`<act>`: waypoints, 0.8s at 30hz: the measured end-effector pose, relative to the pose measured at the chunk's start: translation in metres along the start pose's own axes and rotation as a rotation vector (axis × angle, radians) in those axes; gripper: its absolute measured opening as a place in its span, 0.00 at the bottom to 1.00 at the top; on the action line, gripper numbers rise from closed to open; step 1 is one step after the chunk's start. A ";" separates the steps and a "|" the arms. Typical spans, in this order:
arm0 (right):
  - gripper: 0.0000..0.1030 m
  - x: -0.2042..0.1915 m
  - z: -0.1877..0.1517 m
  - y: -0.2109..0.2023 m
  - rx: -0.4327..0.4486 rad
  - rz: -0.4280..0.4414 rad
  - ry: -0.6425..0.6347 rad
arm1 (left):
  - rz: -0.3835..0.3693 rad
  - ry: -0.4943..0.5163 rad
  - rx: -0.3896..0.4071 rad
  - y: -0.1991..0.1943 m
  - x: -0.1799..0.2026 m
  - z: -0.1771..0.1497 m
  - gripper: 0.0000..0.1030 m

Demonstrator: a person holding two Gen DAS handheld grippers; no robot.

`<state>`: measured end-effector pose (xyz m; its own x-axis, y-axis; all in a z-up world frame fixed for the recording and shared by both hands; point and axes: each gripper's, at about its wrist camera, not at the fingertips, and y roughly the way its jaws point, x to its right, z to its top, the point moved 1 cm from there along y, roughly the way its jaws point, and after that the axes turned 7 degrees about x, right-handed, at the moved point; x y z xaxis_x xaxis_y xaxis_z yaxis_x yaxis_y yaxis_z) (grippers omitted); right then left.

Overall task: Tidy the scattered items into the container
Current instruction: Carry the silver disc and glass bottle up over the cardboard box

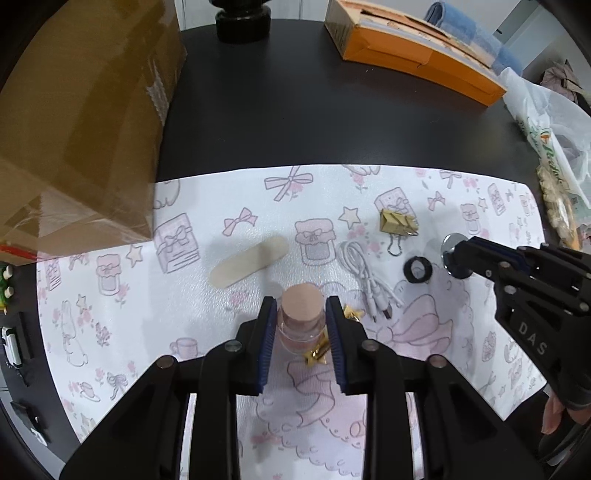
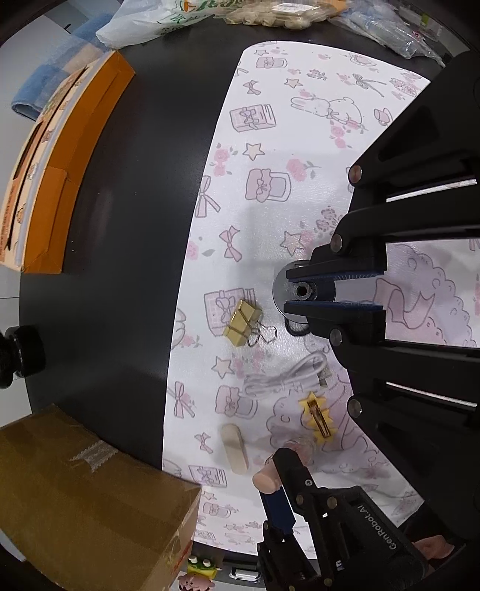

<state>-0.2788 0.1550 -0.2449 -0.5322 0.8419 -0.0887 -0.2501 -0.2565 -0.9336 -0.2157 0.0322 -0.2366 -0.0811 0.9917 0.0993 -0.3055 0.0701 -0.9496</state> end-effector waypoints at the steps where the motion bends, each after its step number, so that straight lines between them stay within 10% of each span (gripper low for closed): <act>1: 0.10 -0.002 0.000 -0.005 0.005 -0.002 -0.005 | -0.002 -0.001 0.007 -0.006 -0.001 -0.001 0.26; 24: 0.10 -0.064 0.002 -0.145 0.169 0.010 -0.066 | 0.038 -0.008 0.239 -0.174 -0.017 -0.035 0.26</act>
<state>-0.2102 0.1373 -0.1036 -0.5860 0.8074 -0.0689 -0.3746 -0.3453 -0.8605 -0.1279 0.0073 -0.0832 -0.1042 0.9922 0.0680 -0.5179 0.0042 -0.8554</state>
